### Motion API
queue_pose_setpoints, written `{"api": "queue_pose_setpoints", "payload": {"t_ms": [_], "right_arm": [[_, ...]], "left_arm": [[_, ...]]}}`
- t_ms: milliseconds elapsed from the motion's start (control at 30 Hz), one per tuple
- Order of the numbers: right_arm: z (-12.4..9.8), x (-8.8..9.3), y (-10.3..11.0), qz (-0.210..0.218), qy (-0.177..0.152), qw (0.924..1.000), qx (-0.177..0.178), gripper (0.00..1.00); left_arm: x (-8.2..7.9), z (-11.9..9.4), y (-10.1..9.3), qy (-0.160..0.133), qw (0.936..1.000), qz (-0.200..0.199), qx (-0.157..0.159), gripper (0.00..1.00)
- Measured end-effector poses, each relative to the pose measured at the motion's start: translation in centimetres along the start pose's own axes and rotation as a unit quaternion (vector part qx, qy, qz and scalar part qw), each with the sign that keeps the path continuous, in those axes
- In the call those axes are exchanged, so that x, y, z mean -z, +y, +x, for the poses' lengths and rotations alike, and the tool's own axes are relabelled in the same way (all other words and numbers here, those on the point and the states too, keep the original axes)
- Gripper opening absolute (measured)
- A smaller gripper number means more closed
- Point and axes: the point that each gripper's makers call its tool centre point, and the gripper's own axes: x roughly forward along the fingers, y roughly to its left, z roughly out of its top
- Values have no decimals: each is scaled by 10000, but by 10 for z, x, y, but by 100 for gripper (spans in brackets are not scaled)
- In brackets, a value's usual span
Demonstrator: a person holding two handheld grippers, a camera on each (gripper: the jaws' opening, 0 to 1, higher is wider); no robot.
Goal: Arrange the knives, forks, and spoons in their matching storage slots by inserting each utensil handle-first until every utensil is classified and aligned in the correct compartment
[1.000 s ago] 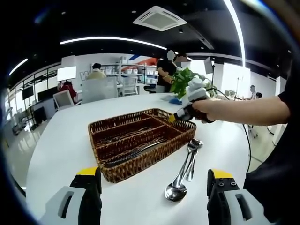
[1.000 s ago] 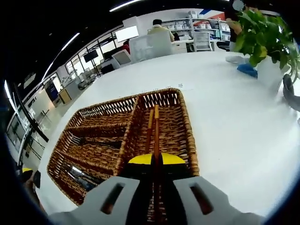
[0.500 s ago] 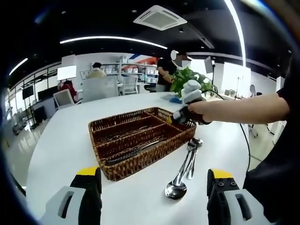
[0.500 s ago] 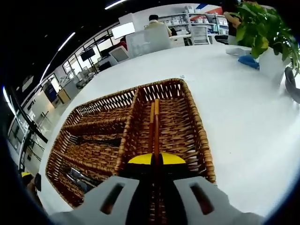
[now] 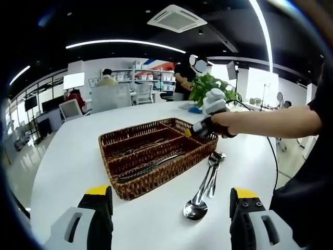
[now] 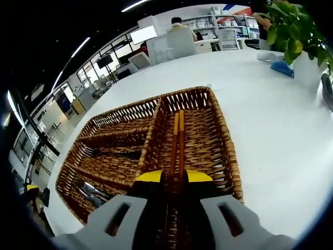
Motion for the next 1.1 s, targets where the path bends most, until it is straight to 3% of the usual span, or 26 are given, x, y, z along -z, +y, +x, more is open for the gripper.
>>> {"api": "queue_pose_setpoints", "payload": {"t_ms": [400,500,833,1100], "right_arm": [[-31,-22,15,-707,-454,9961,-269,31],[-38,-25,19,-1082,-538,9921,-324,35],[-70,-15,33,-1772,-782,9798,-490,45],[-93,-12,45,-1939,-1009,9733,-699,54]], "left_arm": [[-6,3,-2,-2,10000,26,22,98],[-9,5,-2,-16,10000,36,33,98],[-11,7,-2,-32,10000,41,59,99],[-14,7,0,-34,10000,-7,58,99]]}}
